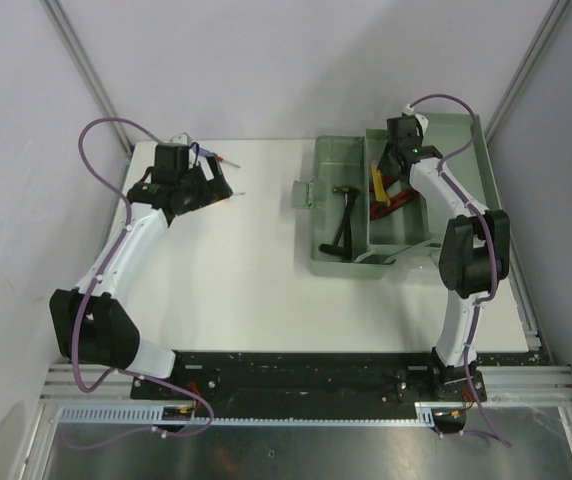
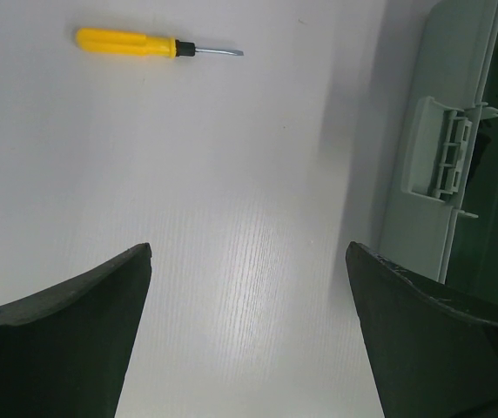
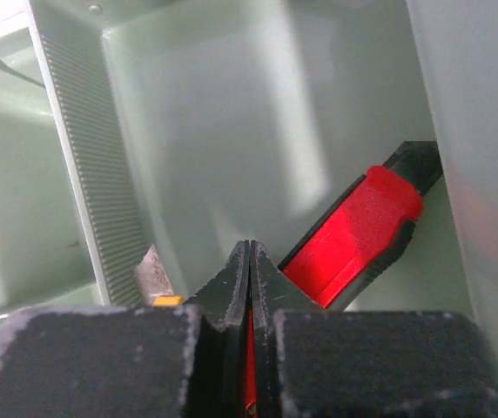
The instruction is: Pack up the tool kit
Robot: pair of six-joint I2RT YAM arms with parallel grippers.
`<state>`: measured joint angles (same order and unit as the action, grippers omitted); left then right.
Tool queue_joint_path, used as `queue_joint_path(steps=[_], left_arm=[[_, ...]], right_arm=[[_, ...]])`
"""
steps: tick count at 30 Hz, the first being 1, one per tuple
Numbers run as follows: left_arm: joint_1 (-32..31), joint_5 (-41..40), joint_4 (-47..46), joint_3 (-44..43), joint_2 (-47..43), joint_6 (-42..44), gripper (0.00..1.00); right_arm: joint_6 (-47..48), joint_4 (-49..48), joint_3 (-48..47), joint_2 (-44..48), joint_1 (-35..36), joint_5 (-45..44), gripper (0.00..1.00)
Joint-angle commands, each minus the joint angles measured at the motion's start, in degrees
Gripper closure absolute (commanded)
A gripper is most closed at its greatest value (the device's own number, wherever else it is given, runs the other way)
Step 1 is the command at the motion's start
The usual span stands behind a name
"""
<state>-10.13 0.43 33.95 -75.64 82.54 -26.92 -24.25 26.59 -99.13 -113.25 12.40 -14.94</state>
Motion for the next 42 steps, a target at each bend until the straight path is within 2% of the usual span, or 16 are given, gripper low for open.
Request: queue_joint_path(steps=[1, 8, 18, 25, 28, 34, 37, 42], left_arm=[[0.4, 0.4, -1.2, 0.8, -2.2, 1.2, 0.02], [0.4, 0.0, -1.2, 1.6, -3.4, 1.4, 0.02], [0.4, -0.1, -1.3, 2.7, -4.1, 1.5, 0.02], [0.3, 0.2, -1.2, 2.8, -3.9, 1.6, 0.02], [0.4, 0.3, -1.2, 2.6, -3.9, 1.5, 0.02], [0.4, -1.1, -1.2, 1.4, -3.1, 1.9, 0.01], [0.4, -2.8, -1.2, 0.4, -2.6, 2.0, 0.00], [0.4, -4.7, -1.5, -0.8, -0.9, 1.8, 0.00]], right_arm=[[1.5, 4.2, -1.6, 0.1, 0.0, 4.6, 1.00], [7.0, 11.2, -1.5, 1.5, -0.1, 9.2, 1.00], [14.8, 21.1, 4.0, 8.9, -1.4, 17.2, 0.87], [15.2, 24.3, 6.4, 12.0, -1.5, 16.5, 0.83], [14.2, 21.4, 7.2, 14.3, -1.4, 16.7, 0.79], [14.2, 9.4, 6.5, 18.8, 1.7, 16.4, 0.48], [14.3, 5.3, 5.0, 21.2, 3.8, 15.2, 0.39], [15.4, 2.4, 5.6, 26.6, 6.1, 13.3, 0.30]])
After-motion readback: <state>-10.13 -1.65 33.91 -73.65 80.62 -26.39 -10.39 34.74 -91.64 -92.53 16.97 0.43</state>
